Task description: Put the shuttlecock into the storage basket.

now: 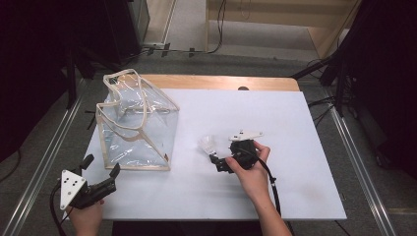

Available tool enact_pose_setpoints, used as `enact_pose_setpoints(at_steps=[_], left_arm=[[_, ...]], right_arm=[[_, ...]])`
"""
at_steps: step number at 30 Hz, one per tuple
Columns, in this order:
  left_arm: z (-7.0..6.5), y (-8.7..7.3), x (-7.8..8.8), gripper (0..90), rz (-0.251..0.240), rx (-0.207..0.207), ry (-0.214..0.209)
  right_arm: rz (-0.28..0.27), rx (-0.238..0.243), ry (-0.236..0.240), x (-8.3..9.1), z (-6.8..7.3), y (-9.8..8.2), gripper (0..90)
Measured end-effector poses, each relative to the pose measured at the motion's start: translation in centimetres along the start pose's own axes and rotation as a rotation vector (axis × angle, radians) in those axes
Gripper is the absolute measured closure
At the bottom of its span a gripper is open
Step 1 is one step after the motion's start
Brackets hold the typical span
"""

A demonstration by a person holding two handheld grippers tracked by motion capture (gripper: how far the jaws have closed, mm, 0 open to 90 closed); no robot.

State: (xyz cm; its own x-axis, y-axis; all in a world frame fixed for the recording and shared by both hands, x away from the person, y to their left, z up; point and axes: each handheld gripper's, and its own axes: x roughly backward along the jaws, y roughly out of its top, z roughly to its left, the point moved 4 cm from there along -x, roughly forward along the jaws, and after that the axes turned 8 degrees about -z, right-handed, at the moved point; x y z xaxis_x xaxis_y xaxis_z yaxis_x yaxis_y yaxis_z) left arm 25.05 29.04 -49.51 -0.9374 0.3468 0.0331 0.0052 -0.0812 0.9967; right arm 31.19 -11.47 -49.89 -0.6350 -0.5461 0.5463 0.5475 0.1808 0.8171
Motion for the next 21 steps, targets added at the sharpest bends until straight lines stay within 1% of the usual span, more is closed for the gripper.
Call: enact_pose_setpoints(at_steps=[1,2,4,5,6,8,10,11,12,14,15,16,20,21], left_arm=[[0.0,0.0,0.0,13.7,0.000,0.000,0.000],[0.1,0.0,0.0,13.7,0.000,0.000,0.000],[0.1,0.0,0.0,13.7,0.000,0.001,0.001],[0.1,0.0,0.0,13.7,0.000,0.002,0.001],[0.1,0.0,0.0,13.7,0.000,0.002,0.001],[0.1,0.0,0.0,13.7,-0.001,0.004,0.000],[0.1,0.0,0.0,13.7,-0.001,0.005,-0.001],[0.1,0.0,0.0,13.7,-0.001,0.005,-0.001],[0.1,0.0,0.1,13.7,-0.001,0.005,-0.002],[0.1,0.0,0.1,13.7,-0.002,0.005,-0.003],[0.1,0.0,0.1,13.7,-0.002,0.005,-0.003],[0.1,0.0,0.1,13.7,-0.002,0.006,-0.002],[0.1,0.0,0.1,13.7,-0.001,0.005,-0.002],[0.1,0.0,0.0,13.7,-0.001,0.005,-0.001]], right_arm=[[-0.012,-0.007,-0.033,-0.1,0.1,-0.1,11.8],[-0.011,-0.010,-0.050,-0.2,0.1,-0.1,11.9],[-0.010,-0.009,-0.046,-0.3,0.2,-0.1,11.9],[-0.003,-0.017,-0.036,-0.5,0.5,-0.2,12.7],[0.004,-0.006,-0.044,-0.6,0.7,-0.2,13.8],[0.015,0.004,-0.063,-0.9,1.1,-0.3,18.9],[0.022,0.010,-0.096,-1.2,1.3,-0.4,25.4],[0.022,0.010,-0.096,-1.2,1.3,-0.4,25.4],[0.030,-0.002,-0.104,-1.5,1.5,-0.6,33.1],[0.036,-0.002,-0.105,-1.8,1.7,-0.8,37.8],[0.036,-0.002,-0.105,-1.8,1.7,-0.8,37.8],[0.043,0.004,-0.106,-2.1,1.8,-1.0,43.5],[0.064,0.007,-0.106,-2.7,1.8,-1.3,50.5],[0.068,0.010,-0.111,-2.8,1.8,-1.3,51.1]])
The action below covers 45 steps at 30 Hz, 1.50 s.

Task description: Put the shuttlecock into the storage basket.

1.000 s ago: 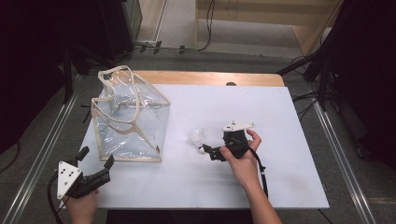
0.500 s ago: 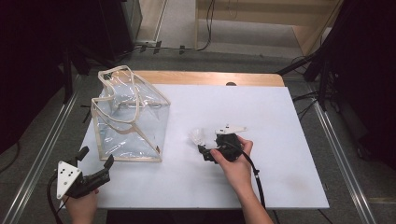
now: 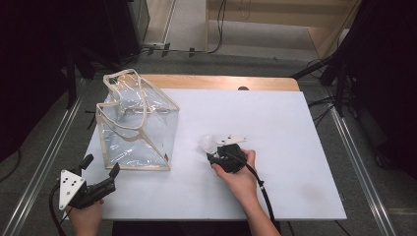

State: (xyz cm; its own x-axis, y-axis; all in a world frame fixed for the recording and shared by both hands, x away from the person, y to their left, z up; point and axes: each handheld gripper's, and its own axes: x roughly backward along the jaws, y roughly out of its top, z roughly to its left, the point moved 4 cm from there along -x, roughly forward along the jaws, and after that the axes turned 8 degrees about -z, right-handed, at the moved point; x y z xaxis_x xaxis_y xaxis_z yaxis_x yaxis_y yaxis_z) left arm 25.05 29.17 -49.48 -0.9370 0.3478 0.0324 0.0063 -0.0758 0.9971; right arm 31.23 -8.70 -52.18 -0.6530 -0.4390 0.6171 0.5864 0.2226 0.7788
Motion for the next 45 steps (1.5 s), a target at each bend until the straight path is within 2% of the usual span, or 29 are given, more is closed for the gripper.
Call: enact_pose_setpoints(at_steps=[5,9,12,28,35,45], left_arm=[[0.0,0.0,0.0,13.7,0.000,-0.001,0.001],[0.0,0.0,0.0,13.7,0.000,0.000,-0.001],[0.0,0.0,0.0,13.7,0.000,-0.001,-0.001],[-0.1,0.0,-0.1,13.7,-0.001,-0.005,0.000],[-0.1,0.0,-0.1,13.7,0.000,-0.005,0.000],[-0.1,0.0,-0.1,13.7,0.000,-0.005,0.000]], right_arm=[[0.010,-0.011,0.003,-0.5,0.0,-0.3,55.9],[0.037,-0.012,-0.004,-1.0,0.0,-0.7,57.2],[0.043,-0.013,-0.010,-1.2,-0.1,-1.0,61.9],[-0.016,-0.030,0.021,0.0,-0.4,-0.3,62.8],[-0.039,-0.008,0.035,0.6,-0.3,0.6,62.8],[-0.054,0.008,0.081,0.9,0.2,1.6,63.0]])
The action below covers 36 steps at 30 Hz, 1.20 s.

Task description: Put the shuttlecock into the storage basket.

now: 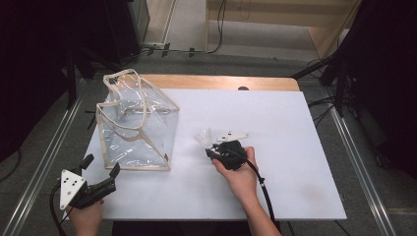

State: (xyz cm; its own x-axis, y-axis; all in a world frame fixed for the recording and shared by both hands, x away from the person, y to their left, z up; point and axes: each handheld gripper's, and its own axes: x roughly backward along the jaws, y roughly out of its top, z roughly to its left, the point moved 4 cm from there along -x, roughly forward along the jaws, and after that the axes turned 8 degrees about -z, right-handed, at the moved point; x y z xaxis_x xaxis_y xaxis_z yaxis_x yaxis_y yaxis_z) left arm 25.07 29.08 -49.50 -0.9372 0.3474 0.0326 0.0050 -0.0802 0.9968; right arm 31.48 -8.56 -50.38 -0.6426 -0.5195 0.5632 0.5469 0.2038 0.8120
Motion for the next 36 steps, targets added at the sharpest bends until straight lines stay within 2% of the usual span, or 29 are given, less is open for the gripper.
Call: enact_pose_setpoints(at_steps=[2,17,36], left_arm=[[0.0,0.0,0.0,13.7,0.000,0.000,0.000],[0.0,0.0,0.0,13.7,0.001,-0.001,0.001],[0.0,0.0,0.0,13.7,0.001,0.002,0.002]], right_arm=[[-0.011,-0.016,0.006,0.0,0.1,0.1,63.0],[-0.053,-0.005,0.027,0.4,0.5,1.4,63.0],[-0.095,0.011,0.079,0.8,1.8,3.9,63.0]])
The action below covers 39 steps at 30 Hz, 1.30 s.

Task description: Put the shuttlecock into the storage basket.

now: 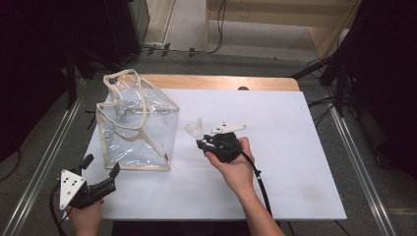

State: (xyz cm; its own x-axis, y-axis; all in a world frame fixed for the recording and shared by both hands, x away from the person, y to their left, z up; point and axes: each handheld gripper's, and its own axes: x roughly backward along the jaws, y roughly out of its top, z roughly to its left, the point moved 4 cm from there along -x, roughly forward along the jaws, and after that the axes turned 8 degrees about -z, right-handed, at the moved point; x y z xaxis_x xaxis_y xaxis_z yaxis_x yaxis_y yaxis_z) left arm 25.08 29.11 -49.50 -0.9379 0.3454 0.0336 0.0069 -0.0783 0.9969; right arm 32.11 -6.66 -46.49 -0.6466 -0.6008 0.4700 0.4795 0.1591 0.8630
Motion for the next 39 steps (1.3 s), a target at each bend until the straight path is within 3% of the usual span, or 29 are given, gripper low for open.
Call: enact_pose_setpoints(at_steps=[39], left_arm=[[0.0,0.0,0.0,13.7,-0.001,0.001,-0.003]], right_arm=[[-0.064,0.051,0.071,-0.7,3.0,4.9,63.1]])
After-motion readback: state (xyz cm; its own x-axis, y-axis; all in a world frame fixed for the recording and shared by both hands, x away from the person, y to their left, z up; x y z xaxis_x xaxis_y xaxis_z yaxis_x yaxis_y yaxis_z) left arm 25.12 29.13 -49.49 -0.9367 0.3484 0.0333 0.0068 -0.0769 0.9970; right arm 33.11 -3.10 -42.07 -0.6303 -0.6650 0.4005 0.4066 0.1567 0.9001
